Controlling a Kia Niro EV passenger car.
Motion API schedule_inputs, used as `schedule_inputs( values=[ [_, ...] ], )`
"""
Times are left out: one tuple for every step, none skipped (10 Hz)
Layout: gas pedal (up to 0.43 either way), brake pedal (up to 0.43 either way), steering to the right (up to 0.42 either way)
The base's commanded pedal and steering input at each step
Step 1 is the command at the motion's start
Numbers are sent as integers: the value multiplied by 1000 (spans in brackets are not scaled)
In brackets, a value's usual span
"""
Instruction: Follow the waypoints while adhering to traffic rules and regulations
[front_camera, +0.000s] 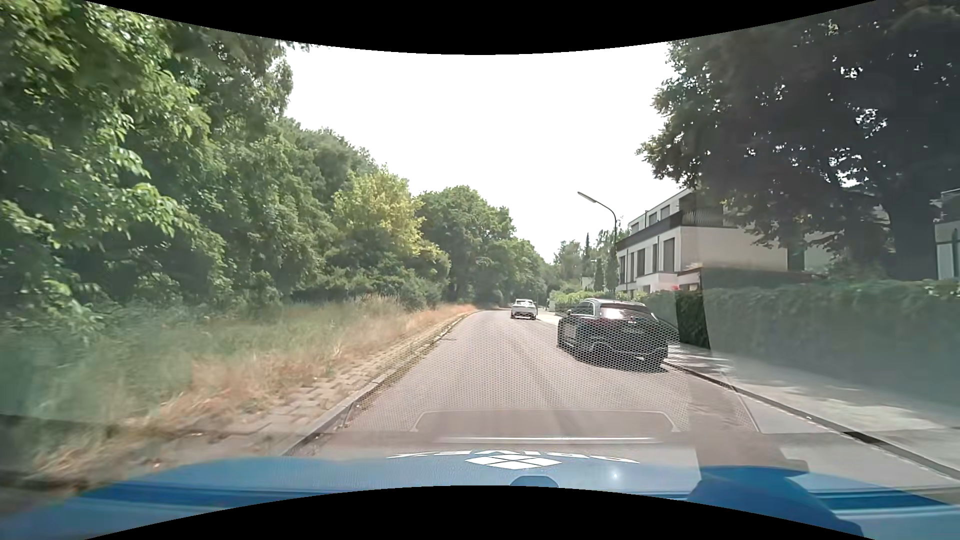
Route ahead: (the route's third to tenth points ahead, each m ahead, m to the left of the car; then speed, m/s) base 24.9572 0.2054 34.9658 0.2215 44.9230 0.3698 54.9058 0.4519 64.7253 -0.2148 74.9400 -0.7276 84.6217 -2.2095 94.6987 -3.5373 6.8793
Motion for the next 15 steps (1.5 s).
schedule_inputs(
  values=[
    [157, 0, -11],
    [157, 0, -10],
    [157, 0, -10],
    [157, 0, -10],
    [157, 0, -10],
    [169, 0, -10],
    [169, 0, -9],
    [177, 0, -9],
    [189, 0, -7],
    [189, 0, -7],
    [189, 0, -5],
    [189, 0, -4],
    [189, 0, -4],
    [189, 0, -4],
    [189, 0, -4]
  ],
)
